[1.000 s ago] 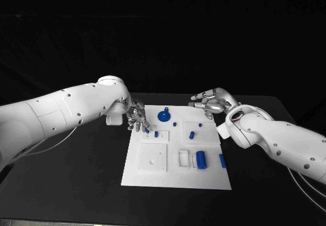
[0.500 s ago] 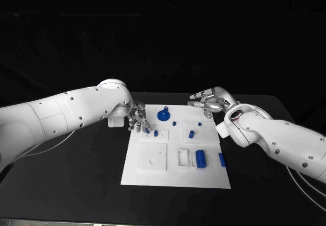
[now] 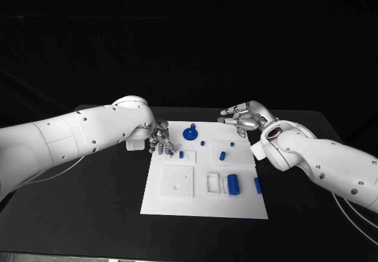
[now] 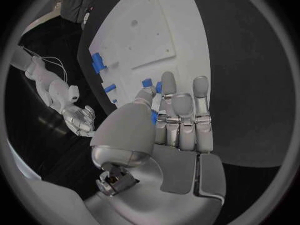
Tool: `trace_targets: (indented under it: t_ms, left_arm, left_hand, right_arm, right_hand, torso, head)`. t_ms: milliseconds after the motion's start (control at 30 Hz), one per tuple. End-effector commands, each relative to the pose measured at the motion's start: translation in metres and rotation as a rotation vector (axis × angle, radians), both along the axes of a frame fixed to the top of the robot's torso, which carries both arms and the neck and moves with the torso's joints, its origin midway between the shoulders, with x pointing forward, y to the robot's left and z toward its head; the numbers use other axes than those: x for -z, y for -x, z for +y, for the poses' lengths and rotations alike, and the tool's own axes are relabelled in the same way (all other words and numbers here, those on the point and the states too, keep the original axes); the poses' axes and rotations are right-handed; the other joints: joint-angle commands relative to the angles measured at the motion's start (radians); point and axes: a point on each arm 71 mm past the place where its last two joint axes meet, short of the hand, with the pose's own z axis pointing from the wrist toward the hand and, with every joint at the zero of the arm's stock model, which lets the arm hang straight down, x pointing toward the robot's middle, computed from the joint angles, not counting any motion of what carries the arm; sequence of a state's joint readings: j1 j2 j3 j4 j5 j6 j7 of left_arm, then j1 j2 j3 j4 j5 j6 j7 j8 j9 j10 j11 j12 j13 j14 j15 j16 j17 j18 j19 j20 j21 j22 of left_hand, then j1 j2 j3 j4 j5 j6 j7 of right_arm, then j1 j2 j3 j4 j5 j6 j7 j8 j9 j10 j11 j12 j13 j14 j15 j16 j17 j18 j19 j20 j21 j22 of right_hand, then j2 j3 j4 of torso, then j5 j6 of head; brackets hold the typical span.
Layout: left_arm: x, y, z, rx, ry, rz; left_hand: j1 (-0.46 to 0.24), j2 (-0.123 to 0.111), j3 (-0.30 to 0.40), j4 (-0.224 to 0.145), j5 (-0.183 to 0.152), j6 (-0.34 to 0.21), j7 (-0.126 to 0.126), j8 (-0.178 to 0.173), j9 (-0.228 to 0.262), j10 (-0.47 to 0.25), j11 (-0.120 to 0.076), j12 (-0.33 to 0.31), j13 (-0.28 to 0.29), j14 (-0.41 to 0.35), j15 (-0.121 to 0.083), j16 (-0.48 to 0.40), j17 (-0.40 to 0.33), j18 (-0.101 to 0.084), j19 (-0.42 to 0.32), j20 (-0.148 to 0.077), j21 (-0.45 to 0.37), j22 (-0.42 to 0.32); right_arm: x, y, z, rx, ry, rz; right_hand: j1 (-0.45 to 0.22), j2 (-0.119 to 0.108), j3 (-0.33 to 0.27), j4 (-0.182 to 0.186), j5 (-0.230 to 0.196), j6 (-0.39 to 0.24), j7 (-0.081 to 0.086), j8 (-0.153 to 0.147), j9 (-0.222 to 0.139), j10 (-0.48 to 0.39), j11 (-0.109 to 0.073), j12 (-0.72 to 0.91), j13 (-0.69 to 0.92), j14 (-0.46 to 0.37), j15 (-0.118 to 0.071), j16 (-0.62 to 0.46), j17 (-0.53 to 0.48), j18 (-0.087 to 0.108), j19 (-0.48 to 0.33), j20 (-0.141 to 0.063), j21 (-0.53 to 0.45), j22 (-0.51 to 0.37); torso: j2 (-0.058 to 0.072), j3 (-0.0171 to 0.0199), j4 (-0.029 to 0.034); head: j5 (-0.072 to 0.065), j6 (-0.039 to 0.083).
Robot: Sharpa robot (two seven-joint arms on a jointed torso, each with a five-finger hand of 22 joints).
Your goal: Assemble the parts on the task board
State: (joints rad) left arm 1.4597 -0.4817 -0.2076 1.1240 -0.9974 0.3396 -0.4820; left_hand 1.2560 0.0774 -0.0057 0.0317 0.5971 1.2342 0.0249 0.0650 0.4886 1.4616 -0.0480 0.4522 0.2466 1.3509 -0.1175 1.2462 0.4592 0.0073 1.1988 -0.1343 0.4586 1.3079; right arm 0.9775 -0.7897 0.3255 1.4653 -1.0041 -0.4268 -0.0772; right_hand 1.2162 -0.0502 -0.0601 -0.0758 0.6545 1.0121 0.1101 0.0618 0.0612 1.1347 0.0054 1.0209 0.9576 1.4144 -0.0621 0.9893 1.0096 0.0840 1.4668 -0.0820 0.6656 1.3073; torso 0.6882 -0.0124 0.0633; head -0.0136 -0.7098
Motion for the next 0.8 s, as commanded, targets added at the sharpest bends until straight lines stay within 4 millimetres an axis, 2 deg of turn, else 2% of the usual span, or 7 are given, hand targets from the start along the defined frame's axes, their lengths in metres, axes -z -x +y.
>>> trace_targets:
  t_ms: [33,300,467,800]
  left_arm:
    - [0.001,0.000,0.000,-0.005,-0.015,-0.022]
    - [0.008,0.002,0.000,-0.012,-0.014,-0.018]
    - [0.010,0.003,0.001,-0.016,-0.014,-0.019]
    - [0.012,0.003,0.002,-0.015,-0.017,-0.023]
  left_hand:
    - [-0.003,0.000,0.217,-0.210,0.003,0.005,-0.004,0.003,-0.001,0.049,-0.011,0.005,0.000,0.003,-0.002,0.003,0.001,0.015,0.006,-0.003,0.006,0.021]
    - [-0.005,-0.002,0.220,-0.210,0.005,0.007,-0.004,0.003,-0.004,0.050,-0.011,0.007,-0.001,0.003,-0.002,0.003,0.002,0.016,0.006,-0.003,0.006,0.021]
    - [-0.006,-0.004,0.223,-0.210,0.008,0.009,-0.004,0.003,-0.006,0.050,-0.012,0.008,-0.003,0.003,-0.002,0.003,0.002,0.016,0.006,-0.003,0.008,0.021]
    - [-0.006,-0.004,0.223,-0.210,0.008,0.009,-0.004,0.003,-0.006,0.050,-0.012,0.008,-0.003,0.003,-0.002,0.003,0.002,0.016,0.006,-0.003,0.008,0.021]
  right_arm:
    - [0.000,0.000,0.002,-0.015,0.002,0.000]
    - [0.000,0.000,0.002,-0.015,0.002,0.000]
    - [0.000,0.000,0.002,-0.016,0.002,0.000]
    - [0.000,0.000,0.002,-0.017,0.002,0.001]
  right_hand:
    - [-0.011,0.001,0.006,0.002,0.002,0.007,0.001,0.000,0.002,-0.004,0.000,-0.002,0.001,-0.003,-0.002,-0.003,0.000,0.017,0.015,-0.001,0.000,0.076]
    - [-0.011,0.001,0.006,0.002,0.002,0.007,0.001,0.000,0.002,-0.004,0.000,-0.002,0.001,-0.003,-0.002,-0.003,0.000,0.017,0.015,-0.001,0.000,0.076]
    - [-0.011,0.001,0.006,0.002,0.002,0.007,0.001,0.000,0.002,-0.004,0.000,-0.002,0.001,-0.003,-0.002,-0.003,0.000,0.017,0.015,-0.001,0.000,0.076]
    - [-0.011,0.001,0.006,0.002,0.002,0.007,0.001,0.000,0.002,-0.004,0.000,-0.002,0.001,-0.003,-0.002,-0.003,0.000,0.017,0.015,-0.001,0.000,0.076]
  torso:
    - [-0.001,0.0010,0.0004]
    - [0.000,-0.0002,-0.0012]
    - [0.000,0.0014,0.0000]
    - [0.000,0.0011,-0.0012]
  head:
    - [-0.001,0.000]
    - [0.000,0.001]
    - [-0.001,0.001]
    - [0.000,0.002]
